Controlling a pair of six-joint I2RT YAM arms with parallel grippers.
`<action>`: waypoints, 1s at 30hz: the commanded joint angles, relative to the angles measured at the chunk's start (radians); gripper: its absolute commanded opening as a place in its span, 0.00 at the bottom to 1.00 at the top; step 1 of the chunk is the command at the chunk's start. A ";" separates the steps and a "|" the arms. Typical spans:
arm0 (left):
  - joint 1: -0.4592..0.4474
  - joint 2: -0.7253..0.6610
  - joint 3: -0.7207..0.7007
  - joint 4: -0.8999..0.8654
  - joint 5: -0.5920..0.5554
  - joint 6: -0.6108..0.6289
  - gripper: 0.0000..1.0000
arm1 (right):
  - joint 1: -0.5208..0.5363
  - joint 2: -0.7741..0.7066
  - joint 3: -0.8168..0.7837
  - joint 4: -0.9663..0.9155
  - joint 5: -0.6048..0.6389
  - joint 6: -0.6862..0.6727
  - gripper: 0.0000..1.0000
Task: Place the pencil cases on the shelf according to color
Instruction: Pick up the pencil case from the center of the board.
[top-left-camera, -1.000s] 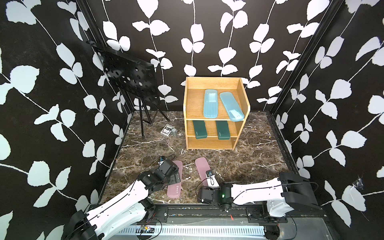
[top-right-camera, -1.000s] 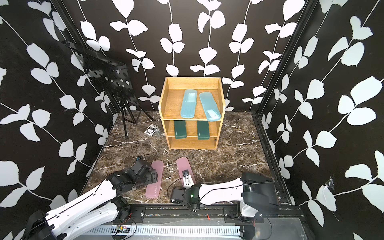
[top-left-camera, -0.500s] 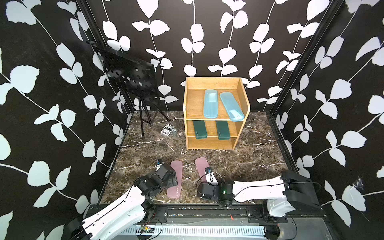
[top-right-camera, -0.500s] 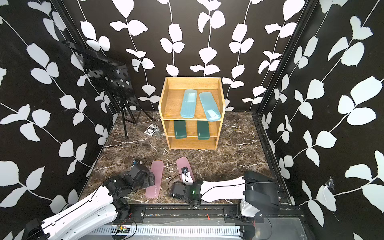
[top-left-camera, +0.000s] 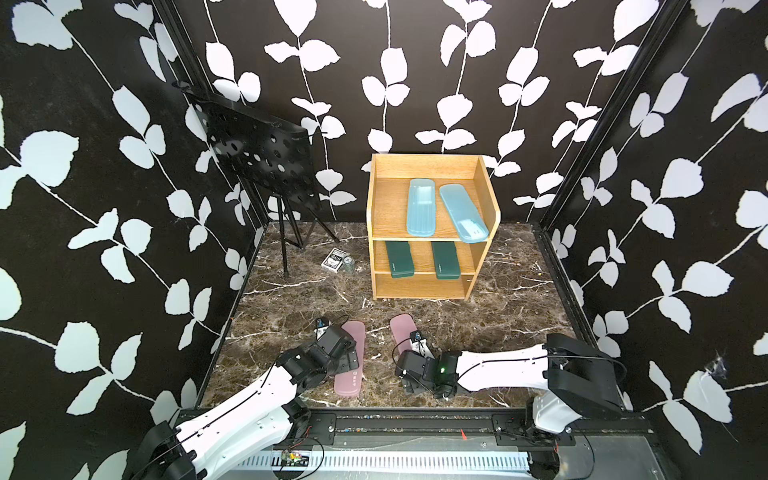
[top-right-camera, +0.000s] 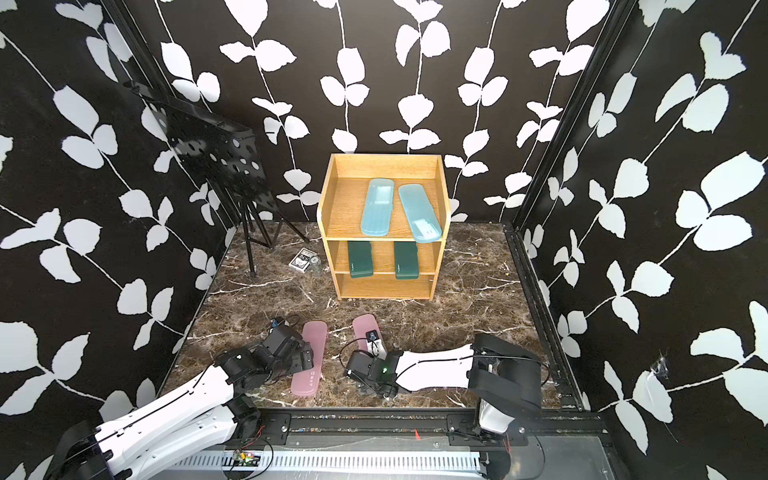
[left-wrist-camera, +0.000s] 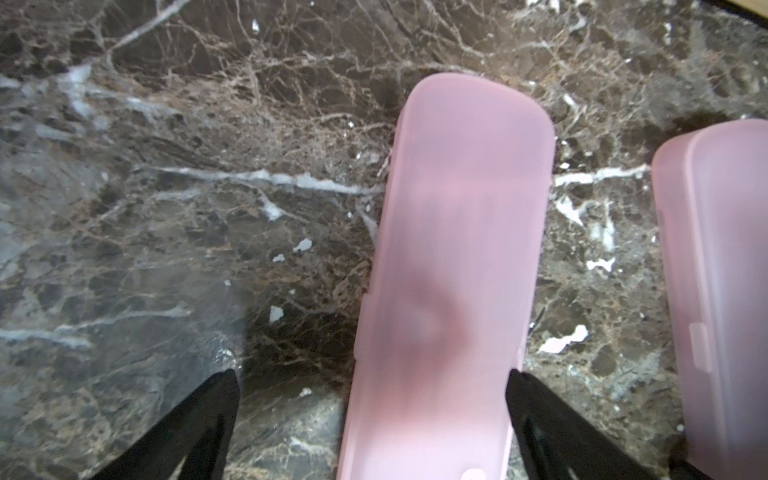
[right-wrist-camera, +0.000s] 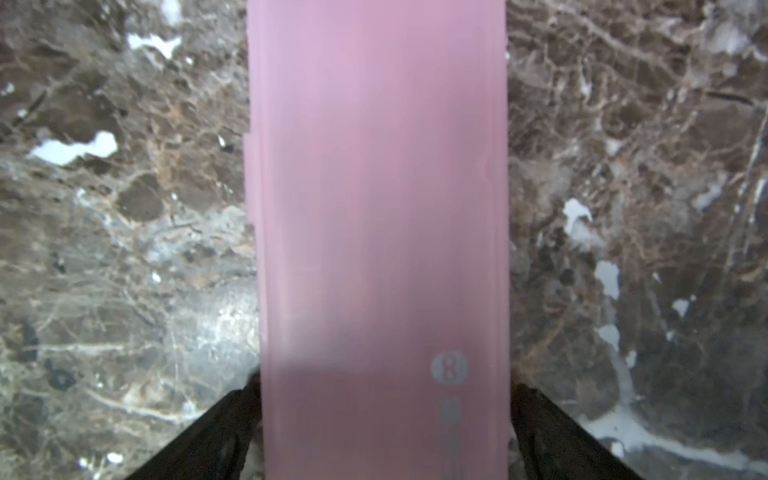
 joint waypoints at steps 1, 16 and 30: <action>0.002 -0.006 0.005 -0.006 -0.010 -0.010 0.99 | -0.006 0.061 -0.050 -0.002 -0.092 -0.008 0.91; 0.002 0.013 -0.012 0.111 0.015 0.012 0.99 | -0.041 -0.396 -0.217 -0.089 0.213 0.051 0.61; 0.003 0.136 -0.066 0.262 0.054 -0.025 0.99 | -0.455 -0.099 -0.043 0.102 -0.026 -0.281 0.53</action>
